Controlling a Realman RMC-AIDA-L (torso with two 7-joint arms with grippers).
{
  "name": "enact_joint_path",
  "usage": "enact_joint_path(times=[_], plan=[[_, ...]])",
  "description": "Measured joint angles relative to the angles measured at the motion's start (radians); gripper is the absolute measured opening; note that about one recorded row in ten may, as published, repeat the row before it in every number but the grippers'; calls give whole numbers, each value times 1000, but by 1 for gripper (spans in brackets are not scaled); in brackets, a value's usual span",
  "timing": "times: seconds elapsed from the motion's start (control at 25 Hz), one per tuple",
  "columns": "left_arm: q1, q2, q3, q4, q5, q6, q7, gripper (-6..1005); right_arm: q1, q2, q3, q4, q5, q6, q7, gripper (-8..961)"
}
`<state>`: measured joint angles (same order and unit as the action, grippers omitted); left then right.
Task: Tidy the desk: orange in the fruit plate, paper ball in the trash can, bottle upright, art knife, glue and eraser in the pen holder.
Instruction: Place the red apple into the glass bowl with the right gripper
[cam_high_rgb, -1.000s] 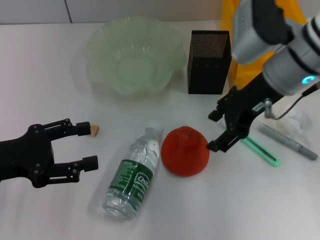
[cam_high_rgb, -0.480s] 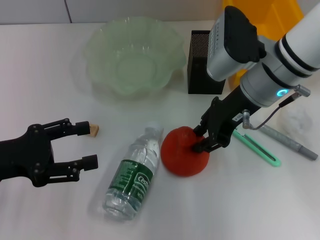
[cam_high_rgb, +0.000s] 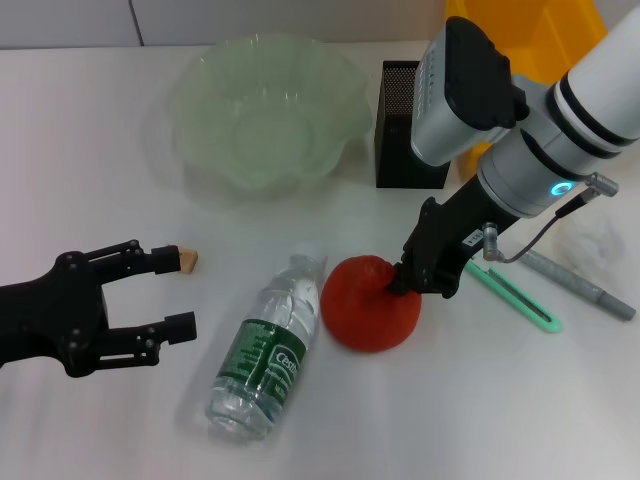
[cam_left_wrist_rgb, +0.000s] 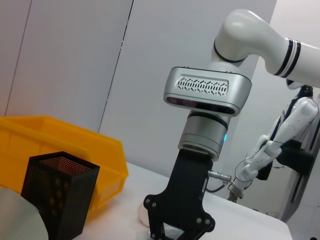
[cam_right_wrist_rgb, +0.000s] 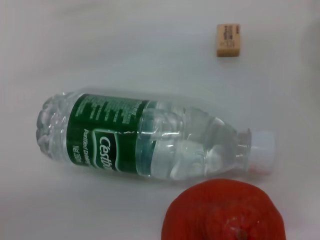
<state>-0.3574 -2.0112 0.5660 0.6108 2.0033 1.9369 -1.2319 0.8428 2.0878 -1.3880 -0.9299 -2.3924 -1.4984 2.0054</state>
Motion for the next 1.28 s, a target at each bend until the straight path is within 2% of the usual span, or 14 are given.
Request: enact_joint_path(times=[0.08, 0.28, 0.44, 0.64, 0.84, 0.92, 1.12, 1.24, 1.28], plan=[[0, -1, 0, 0, 0, 0, 0, 842, 2, 0, 3, -1, 0, -5, 6, 85], [0, -2, 0, 3, 0, 1, 0, 842, -5, -2, 12, -32, 4, -32, 8, 17], [4, -3, -1, 4, 0, 1, 0, 841, -21, -5, 36, -89, 18, -64, 9, 32], [10, -1, -2, 6, 0, 1, 0, 841, -38, -7, 171, -200, 53, -134, 3, 51], [12, -1, -2, 6, 0, 1, 0, 841, -9, -9, 321, -201, 155, -124, 12, 69], [12, -1, -1, 6, 0, 0, 1, 841, 2, -9, 346, -195, 180, -108, 20, 77], [12, -3, -1, 6, 0, -3, 2, 841, 52, -8, 357, -112, 291, 98, 57, 96], [12, -3, -1, 5, 0, -6, 2, 841, 121, -7, 356, 25, 308, 243, 50, 107], [12, -3, -1, 5, 0, -7, 2, 841, 163, -6, 356, 106, 309, 329, 36, 111]])
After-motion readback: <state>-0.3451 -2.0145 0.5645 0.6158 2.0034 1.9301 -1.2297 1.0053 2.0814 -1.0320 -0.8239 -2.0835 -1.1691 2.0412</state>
